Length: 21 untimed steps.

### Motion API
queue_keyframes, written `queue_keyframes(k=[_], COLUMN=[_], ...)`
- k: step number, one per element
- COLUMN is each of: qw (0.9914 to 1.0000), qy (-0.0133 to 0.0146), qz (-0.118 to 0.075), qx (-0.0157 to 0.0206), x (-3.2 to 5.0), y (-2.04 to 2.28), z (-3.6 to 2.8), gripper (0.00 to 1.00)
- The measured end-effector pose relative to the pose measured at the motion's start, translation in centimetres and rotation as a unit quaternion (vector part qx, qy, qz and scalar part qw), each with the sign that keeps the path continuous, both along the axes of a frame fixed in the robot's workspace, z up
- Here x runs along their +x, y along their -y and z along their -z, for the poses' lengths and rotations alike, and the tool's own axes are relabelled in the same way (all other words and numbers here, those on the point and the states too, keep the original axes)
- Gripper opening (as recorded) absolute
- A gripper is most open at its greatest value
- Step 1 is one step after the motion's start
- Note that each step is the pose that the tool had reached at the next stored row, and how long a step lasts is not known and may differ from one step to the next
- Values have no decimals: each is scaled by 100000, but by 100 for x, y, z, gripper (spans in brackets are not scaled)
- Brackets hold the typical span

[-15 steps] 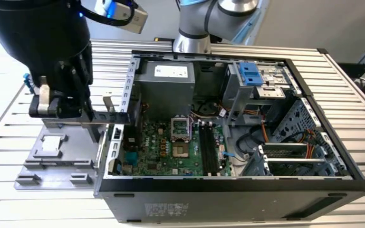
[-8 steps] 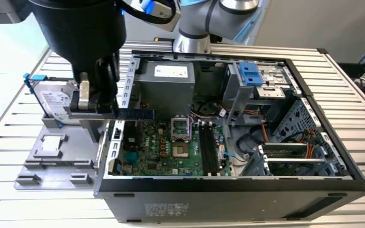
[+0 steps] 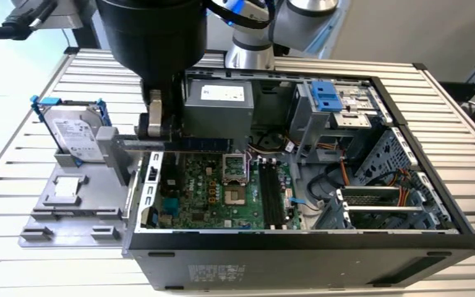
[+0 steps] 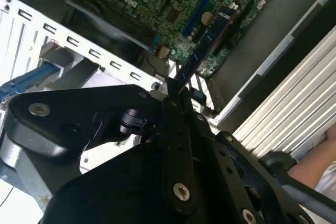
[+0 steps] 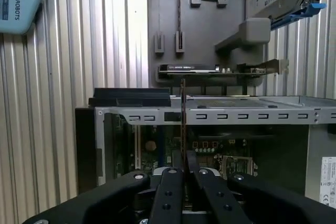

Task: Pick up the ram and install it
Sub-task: 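Pick up the ram and move it above insertion slot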

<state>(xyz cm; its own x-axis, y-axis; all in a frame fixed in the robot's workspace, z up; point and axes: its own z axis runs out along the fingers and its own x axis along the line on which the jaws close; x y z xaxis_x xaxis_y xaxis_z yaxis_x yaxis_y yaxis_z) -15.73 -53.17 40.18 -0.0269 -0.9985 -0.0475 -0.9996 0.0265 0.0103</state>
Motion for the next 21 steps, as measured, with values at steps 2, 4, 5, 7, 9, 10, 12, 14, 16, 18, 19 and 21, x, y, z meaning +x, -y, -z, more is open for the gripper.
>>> queue_keyframes(k=[2, 4, 5, 7, 9, 10, 12, 14, 16, 18, 19, 21], qw=[100000, 100000, 100000, 100000, 100000, 100000, 100000, 100000, 100000, 100000, 100000, 100000], qy=[-1, 0, 3, 3, 0, 1, 0, -1, -1, -1, -1, 0], qz=[5, -1, -1, 5, 0, 1, 4, -1, 1, 1, -1, 4], qx=[-3, -2, 5, 3, 0, -2, 1, -2, -1, -3, -5, -3], x=[82, 162, 206, 287, 369, 412, 492, 580, 662, 746, 790, 875], y=[-16, -31, -39, -54, -69, -76, -90, -105, -118, -131, -137, -150], z=[0, 0, 0, 0, 0, 0, 0, 0, 0, 0, 0, 0], gripper=[0, 0, 0, 0, 0, 0, 0, 0, 0, 0, 0, 0])
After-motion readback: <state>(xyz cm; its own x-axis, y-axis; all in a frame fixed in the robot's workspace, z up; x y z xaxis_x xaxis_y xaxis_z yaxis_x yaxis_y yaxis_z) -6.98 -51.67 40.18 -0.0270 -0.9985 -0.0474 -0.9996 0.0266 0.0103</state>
